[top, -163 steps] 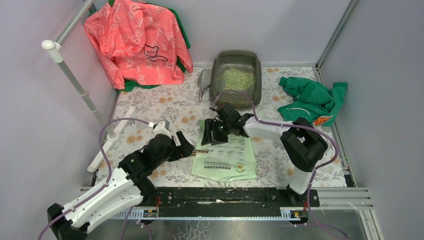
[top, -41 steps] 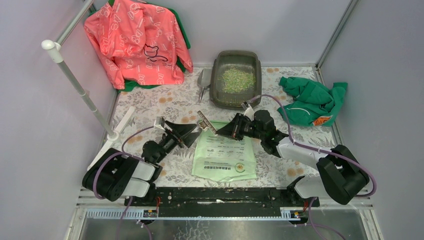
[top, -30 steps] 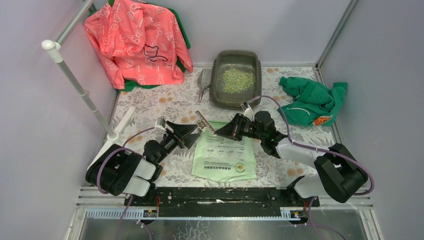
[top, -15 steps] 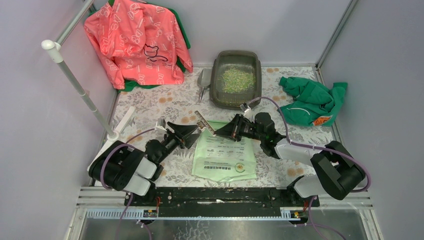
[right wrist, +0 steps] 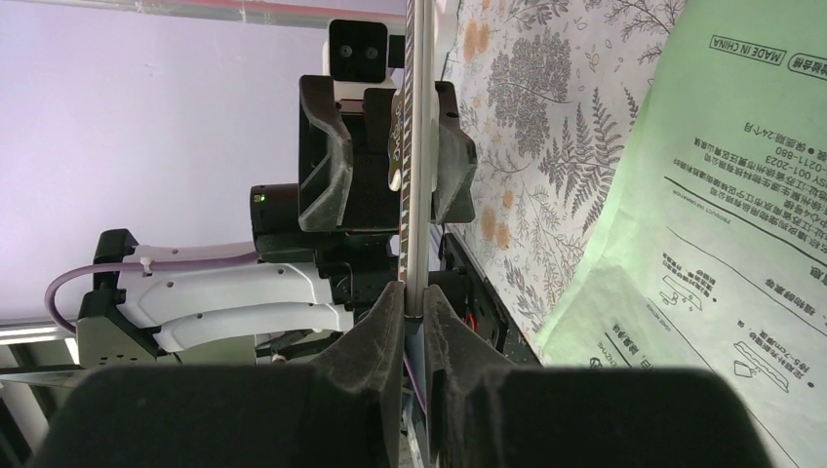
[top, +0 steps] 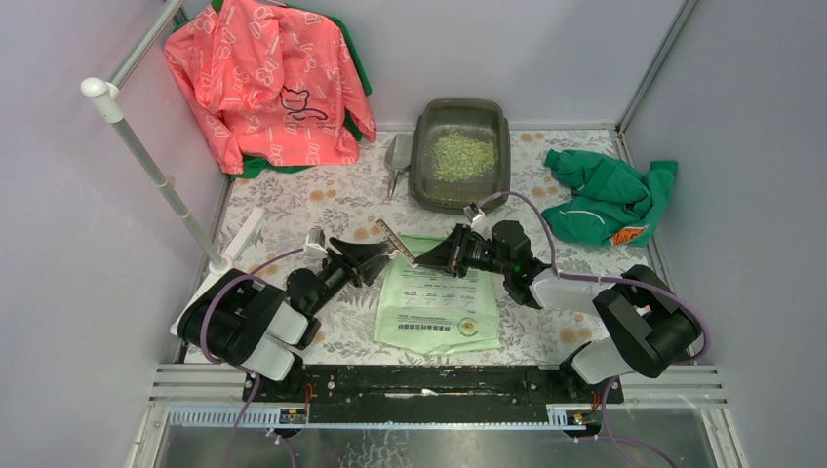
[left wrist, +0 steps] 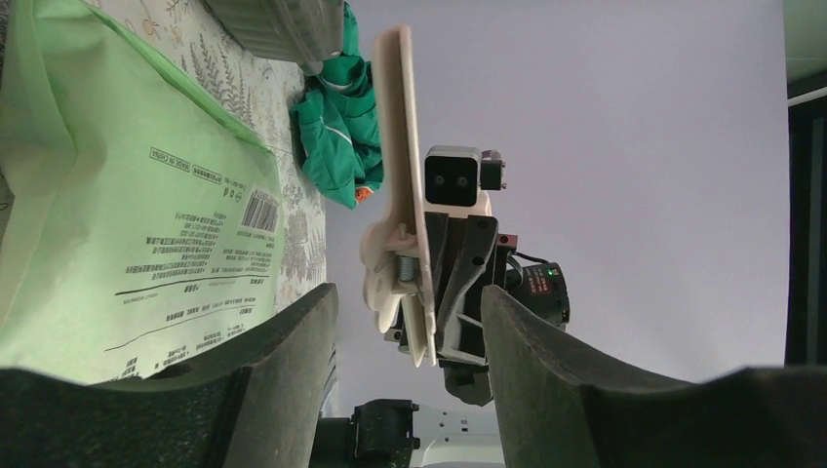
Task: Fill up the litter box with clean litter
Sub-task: Pick up the clamp at the center of the board.
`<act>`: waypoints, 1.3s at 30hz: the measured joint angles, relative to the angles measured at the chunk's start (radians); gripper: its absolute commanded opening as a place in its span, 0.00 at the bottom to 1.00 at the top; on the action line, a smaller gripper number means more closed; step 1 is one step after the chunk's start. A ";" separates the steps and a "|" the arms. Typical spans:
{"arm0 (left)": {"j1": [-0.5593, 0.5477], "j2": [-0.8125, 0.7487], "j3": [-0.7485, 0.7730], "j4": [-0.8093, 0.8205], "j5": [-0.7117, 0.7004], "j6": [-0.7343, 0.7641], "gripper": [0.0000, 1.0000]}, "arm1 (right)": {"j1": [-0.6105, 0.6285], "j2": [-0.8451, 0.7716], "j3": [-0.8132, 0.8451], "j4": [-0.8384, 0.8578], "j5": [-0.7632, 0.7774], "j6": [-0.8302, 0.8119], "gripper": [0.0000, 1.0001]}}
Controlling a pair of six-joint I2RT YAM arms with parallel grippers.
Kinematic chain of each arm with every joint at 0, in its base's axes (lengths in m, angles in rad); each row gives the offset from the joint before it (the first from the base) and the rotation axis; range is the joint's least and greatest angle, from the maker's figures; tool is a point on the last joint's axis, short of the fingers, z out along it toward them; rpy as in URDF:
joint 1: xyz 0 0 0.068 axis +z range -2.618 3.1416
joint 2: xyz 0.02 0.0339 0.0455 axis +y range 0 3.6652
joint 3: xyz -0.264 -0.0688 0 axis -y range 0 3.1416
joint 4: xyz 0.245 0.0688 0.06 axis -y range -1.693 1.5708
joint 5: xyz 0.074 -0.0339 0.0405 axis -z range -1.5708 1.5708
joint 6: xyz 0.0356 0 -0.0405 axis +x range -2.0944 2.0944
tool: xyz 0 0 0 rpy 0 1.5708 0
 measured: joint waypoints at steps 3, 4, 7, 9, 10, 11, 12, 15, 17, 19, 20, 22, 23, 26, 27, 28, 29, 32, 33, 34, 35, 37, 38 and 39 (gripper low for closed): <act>0.000 0.008 0.000 0.000 0.000 0.000 0.57 | 0.001 0.002 0.000 0.012 0.000 0.006 0.00; 0.000 0.008 0.000 0.000 -0.001 0.000 0.56 | 0.001 0.003 0.000 0.016 0.000 0.007 0.00; 0.000 0.010 0.000 0.000 -0.001 0.000 0.56 | 0.001 0.007 0.000 0.031 -0.001 0.014 0.00; 0.000 0.014 0.000 0.000 -0.002 0.000 0.57 | 0.002 0.012 -0.001 0.041 -0.001 0.021 0.00; 0.000 0.015 0.000 0.000 -0.003 0.000 0.58 | 0.003 0.015 -0.001 0.044 -0.002 0.023 0.00; 0.000 0.017 0.000 0.000 -0.003 0.000 0.59 | 0.004 0.018 -0.001 0.049 -0.002 0.026 0.00; 0.000 0.018 0.000 0.000 -0.003 0.000 0.60 | 0.005 0.022 -0.002 0.057 -0.003 0.031 0.00; 0.000 0.020 0.001 0.000 -0.004 0.000 0.63 | 0.011 0.032 -0.004 0.067 -0.013 0.039 0.00; 0.000 0.020 0.002 0.000 -0.006 0.000 0.62 | 0.015 0.039 -0.005 0.071 -0.019 0.042 0.00; 0.000 0.020 0.004 0.000 -0.008 0.000 0.59 | 0.020 0.045 -0.006 0.082 -0.020 0.044 0.00; 0.000 0.020 0.006 0.000 -0.008 0.000 0.56 | 0.022 0.047 -0.008 0.085 -0.022 0.047 0.00; 0.000 0.021 0.008 0.000 -0.009 0.000 0.50 | 0.024 0.047 -0.012 0.089 -0.025 0.051 0.00; 0.000 0.021 0.008 0.000 -0.010 0.002 0.47 | 0.025 0.047 -0.013 0.090 -0.026 0.052 0.00; 0.000 0.023 0.007 0.000 -0.011 0.001 0.39 | 0.025 0.047 -0.018 0.097 -0.026 0.056 0.00; 0.000 0.024 0.008 0.000 -0.011 0.002 0.38 | 0.025 0.048 -0.019 0.100 -0.026 0.058 0.00; 0.000 0.024 0.008 0.000 -0.011 0.002 0.38 | 0.025 0.048 -0.021 0.106 -0.026 0.058 0.00; 0.000 0.024 0.008 0.000 -0.011 0.002 0.37 | 0.025 0.048 -0.021 0.108 -0.026 0.059 0.00; 0.000 0.024 0.007 0.000 -0.011 0.002 0.32 | 0.025 0.052 -0.024 0.112 -0.026 0.061 0.00; 0.000 0.024 0.007 0.000 -0.012 0.002 0.27 | 0.025 0.054 -0.024 0.114 -0.026 0.062 0.00; 0.000 0.024 0.007 0.000 -0.012 0.002 0.18 | 0.025 0.057 -0.026 0.117 -0.026 0.062 0.00; 0.000 0.024 0.007 0.000 -0.013 0.001 0.07 | 0.025 0.058 -0.027 0.118 -0.026 0.062 0.00; 0.000 0.024 0.007 0.008 -0.014 -0.003 0.01 | 0.025 0.061 -0.032 0.118 -0.025 0.064 0.05; 0.000 0.024 0.007 0.013 -0.014 -0.005 0.01 | 0.026 0.063 -0.034 0.118 -0.025 0.066 0.10; 0.000 0.024 0.007 0.014 -0.014 -0.007 0.00 | 0.026 0.063 -0.034 0.119 -0.024 0.066 0.13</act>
